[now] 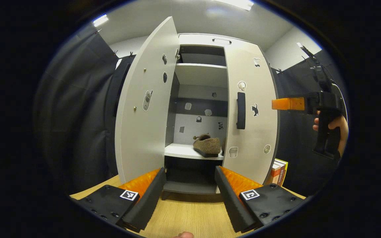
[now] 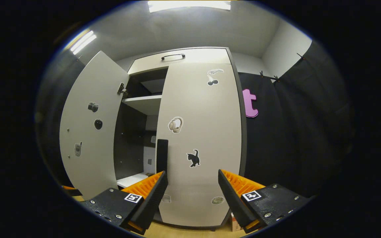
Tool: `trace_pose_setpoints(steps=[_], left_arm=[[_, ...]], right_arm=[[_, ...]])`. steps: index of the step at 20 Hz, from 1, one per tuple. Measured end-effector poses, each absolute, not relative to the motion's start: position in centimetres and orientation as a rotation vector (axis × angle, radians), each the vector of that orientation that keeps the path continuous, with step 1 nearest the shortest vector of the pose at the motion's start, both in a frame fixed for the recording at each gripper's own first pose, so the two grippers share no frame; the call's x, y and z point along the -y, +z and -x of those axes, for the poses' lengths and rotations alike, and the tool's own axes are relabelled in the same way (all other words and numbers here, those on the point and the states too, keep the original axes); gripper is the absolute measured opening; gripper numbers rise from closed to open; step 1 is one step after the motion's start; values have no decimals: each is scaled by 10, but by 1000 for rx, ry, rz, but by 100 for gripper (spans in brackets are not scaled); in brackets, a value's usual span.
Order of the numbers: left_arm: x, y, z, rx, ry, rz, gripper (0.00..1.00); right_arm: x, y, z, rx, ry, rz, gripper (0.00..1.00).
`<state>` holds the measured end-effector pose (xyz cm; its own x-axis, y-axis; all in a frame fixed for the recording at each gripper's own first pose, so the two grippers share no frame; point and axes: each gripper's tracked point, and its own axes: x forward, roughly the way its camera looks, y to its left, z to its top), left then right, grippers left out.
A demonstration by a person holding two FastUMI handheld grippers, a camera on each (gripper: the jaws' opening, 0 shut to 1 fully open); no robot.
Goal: Grab one shoe with the right hand and put it into the shoe cabinet, grab the other shoe with the left hand and put it into the shoe cabinet; then close the right door with the right hand and the left door with the left hand.
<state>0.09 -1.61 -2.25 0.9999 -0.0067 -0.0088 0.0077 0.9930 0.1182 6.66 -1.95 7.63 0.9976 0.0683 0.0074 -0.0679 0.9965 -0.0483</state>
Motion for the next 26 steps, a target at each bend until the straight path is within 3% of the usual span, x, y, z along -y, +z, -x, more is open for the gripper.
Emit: trace_pose_setpoints(steps=[8, 10, 16, 26], left_arm=[[43, -25, 4, -11, -65, -99, 94], [44, -24, 4, -11, -61, -88, 99], [25, 10, 9, 58, -10, -90, 96], [-118, 87, 37, 149, 346, -193, 94]], right_arm=[[27, 17, 3, -59, 42, 46, 94], [31, 11, 16, -65, 30, 27, 94], [46, -6, 32, -86, -9, -18, 94], [40, -28, 34, -104, -7, -39, 94]])
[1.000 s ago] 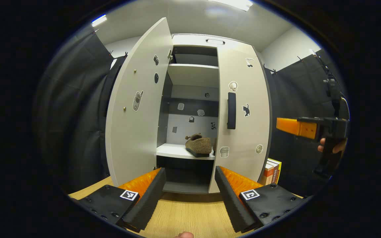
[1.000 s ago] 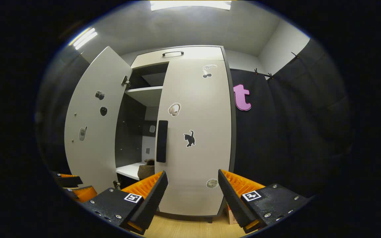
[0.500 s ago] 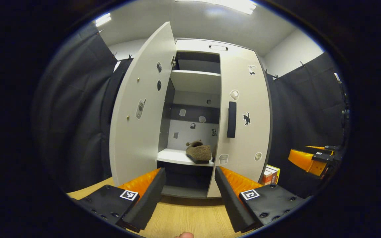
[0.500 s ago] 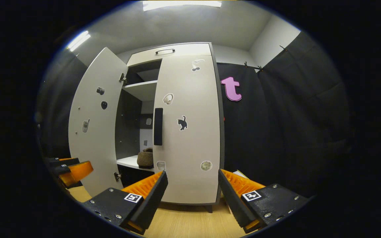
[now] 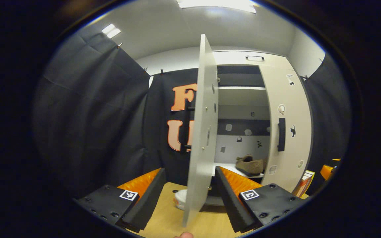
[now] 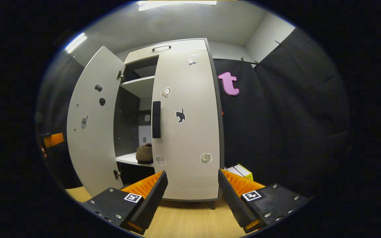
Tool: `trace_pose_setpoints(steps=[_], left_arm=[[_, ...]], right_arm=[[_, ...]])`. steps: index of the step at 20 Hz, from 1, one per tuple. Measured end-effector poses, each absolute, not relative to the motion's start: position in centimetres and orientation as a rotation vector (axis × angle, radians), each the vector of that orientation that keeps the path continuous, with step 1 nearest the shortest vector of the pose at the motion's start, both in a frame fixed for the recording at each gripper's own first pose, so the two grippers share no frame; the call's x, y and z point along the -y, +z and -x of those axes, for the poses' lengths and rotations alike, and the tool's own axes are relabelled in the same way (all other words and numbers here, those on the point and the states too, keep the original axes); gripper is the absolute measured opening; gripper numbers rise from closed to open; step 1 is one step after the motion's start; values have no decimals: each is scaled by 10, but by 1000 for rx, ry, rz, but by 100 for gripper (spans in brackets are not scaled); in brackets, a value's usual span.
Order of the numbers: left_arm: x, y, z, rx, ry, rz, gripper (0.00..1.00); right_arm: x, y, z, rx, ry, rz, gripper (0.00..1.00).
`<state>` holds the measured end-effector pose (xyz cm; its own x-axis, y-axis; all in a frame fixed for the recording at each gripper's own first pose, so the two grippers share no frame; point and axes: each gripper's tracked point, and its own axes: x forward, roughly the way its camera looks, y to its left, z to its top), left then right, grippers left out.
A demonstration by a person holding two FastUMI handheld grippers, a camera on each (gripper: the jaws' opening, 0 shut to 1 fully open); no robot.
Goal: Grab one shoe with the right hand and put it into the shoe cabinet, grab the other shoe with the left hand and put it into the shoe cabinet; then close the right door with the right hand and the left door with the left hand.
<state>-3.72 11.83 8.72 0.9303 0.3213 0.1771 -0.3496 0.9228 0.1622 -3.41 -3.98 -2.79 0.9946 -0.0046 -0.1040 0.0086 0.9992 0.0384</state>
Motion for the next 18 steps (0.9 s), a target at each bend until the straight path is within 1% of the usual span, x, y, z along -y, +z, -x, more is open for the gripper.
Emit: trace_pose_setpoints(steps=[1, 2, 3, 6, 7, 8, 9, 14, 15, 16, 18], left_arm=[[-131, 94, 35, 153, 377, -205, 96], [-148, 101, 34, 160, 421, -213, 94], [-160, 108, 29, 168, 439, -221, 96], [-188, 124, 11, 182, 467, -247, 96], [-193, 129, 3, 190, 456, -246, 99], [-192, 132, -5, 191, 438, -236, 94], [-195, 138, -13, 200, 427, -221, 96], [-196, 161, -34, 260, 406, -272, 96], [-196, 163, -35, 265, 399, -282, 99], [-195, 161, -37, 259, 393, -282, 94], [-196, 157, -36, 241, 402, -294, 94]], right_arm=[[37, -27, 35, -100, -1, -37, 94], [35, -25, 35, -95, 4, -33, 94], [32, -25, 36, -92, 10, -26, 94], [27, -27, 44, -107, 21, -10, 94], [26, -28, 45, -112, 26, -3, 94], [26, -29, 47, -116, 26, 7, 94], [27, -31, 48, -122, 23, 18, 94], [30, -31, 49, -130, 9, 46, 94], [31, -29, 49, -128, 6, 44, 94], [32, -28, 49, -124, 4, 39, 94], [35, -29, 48, -126, -2, 29, 94]])
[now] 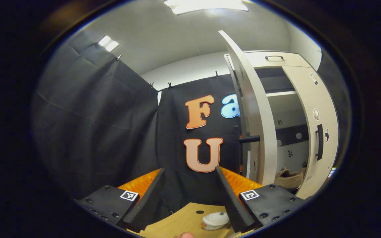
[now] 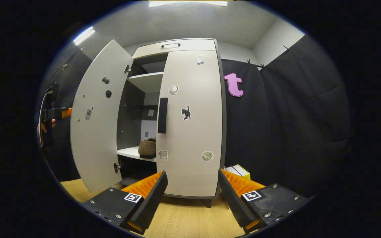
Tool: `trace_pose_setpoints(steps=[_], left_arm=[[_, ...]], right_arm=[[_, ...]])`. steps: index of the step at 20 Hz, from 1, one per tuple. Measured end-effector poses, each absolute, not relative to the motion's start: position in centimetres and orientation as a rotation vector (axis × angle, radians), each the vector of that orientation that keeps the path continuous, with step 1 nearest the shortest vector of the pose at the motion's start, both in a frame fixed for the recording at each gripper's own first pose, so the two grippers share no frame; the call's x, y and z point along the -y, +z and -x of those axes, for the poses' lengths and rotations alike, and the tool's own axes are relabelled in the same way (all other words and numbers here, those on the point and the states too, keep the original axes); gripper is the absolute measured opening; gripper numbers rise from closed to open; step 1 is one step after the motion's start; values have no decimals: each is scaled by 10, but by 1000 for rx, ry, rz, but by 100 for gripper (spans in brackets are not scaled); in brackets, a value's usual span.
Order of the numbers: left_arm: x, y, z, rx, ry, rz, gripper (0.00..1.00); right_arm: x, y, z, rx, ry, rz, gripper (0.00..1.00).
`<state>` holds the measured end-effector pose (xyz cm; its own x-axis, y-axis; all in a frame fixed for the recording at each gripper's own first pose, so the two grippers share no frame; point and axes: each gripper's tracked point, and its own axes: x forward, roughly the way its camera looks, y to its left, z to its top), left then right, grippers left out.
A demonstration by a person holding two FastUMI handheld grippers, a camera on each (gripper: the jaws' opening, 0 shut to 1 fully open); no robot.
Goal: Grab one shoe with the right hand and put it into the shoe cabinet, grab the other shoe with the left hand and put it into the shoe cabinet; then close the right door with the right hand and the left door with the left hand.
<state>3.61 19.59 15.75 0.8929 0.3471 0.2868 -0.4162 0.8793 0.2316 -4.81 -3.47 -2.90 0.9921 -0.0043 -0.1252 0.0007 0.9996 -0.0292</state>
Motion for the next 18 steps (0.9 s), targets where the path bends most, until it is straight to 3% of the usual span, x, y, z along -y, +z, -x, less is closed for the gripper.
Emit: trace_pose_setpoints(steps=[1, 7, 18], left_arm=[[-196, 158, -38, 244, 402, -286, 94], [-186, 146, -41, 228, 350, -117, 94], [-129, 140, -42, 207, 261, -168, 94]], right_arm=[[36, -30, 47, -129, -6, 26, 98], [34, -31, 41, -133, 8, 2, 94], [53, -30, 42, -126, -36, -28, 94]])
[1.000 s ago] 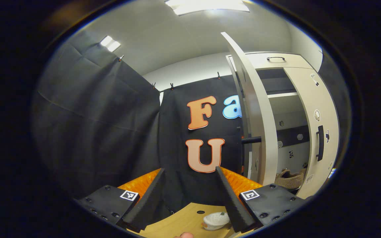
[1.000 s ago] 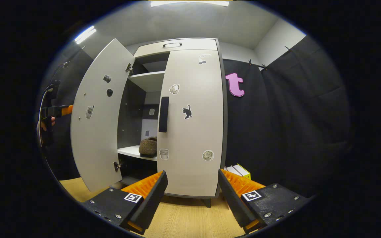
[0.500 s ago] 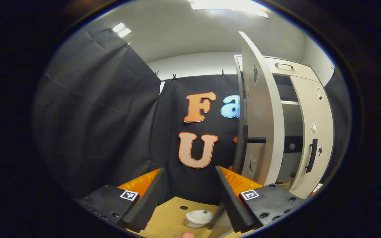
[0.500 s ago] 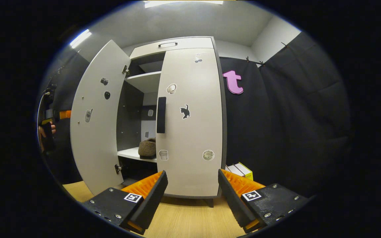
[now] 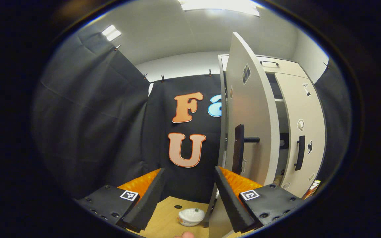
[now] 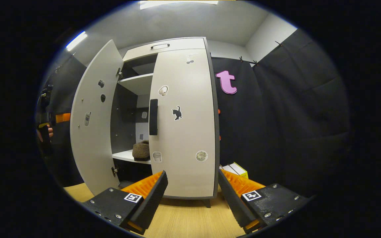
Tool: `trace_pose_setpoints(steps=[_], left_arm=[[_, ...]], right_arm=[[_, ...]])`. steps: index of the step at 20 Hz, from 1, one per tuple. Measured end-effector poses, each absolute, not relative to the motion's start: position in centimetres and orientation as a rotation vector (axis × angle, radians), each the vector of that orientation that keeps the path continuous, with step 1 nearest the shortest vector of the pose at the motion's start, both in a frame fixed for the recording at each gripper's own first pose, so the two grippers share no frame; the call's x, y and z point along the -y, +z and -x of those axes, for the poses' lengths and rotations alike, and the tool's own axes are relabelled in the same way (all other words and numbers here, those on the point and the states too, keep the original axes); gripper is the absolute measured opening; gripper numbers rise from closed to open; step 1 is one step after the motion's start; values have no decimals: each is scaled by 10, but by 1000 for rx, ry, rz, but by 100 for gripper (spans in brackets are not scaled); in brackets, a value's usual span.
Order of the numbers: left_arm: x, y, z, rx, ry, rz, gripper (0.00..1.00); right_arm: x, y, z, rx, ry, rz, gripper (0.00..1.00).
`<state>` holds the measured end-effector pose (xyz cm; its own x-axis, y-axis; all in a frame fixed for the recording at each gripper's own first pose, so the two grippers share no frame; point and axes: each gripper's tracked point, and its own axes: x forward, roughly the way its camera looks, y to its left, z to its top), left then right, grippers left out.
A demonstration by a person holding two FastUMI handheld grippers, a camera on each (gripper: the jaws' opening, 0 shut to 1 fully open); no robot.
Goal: Grab one shoe with the right hand and put it into the shoe cabinet, grab the other shoe with the left hand and put it into the shoe cabinet; then close the right door with the right hand and the left door with the left hand.
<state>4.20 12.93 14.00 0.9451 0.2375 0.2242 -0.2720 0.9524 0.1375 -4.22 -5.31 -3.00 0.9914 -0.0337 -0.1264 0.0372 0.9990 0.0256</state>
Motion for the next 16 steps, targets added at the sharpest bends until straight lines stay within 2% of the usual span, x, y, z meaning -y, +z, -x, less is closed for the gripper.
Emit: trace_pose_setpoints(steps=[2, 4, 16], left_arm=[[-118, 139, -45, 206, 237, -181, 93], [-106, 138, -46, 204, 215, -196, 93], [-26, 114, -84, 153, 19, -129, 96]], right_arm=[[54, -31, 44, -128, -38, -34, 98], [56, -31, 45, -129, -44, -30, 94], [65, -31, 55, -134, -79, -27, 94]])
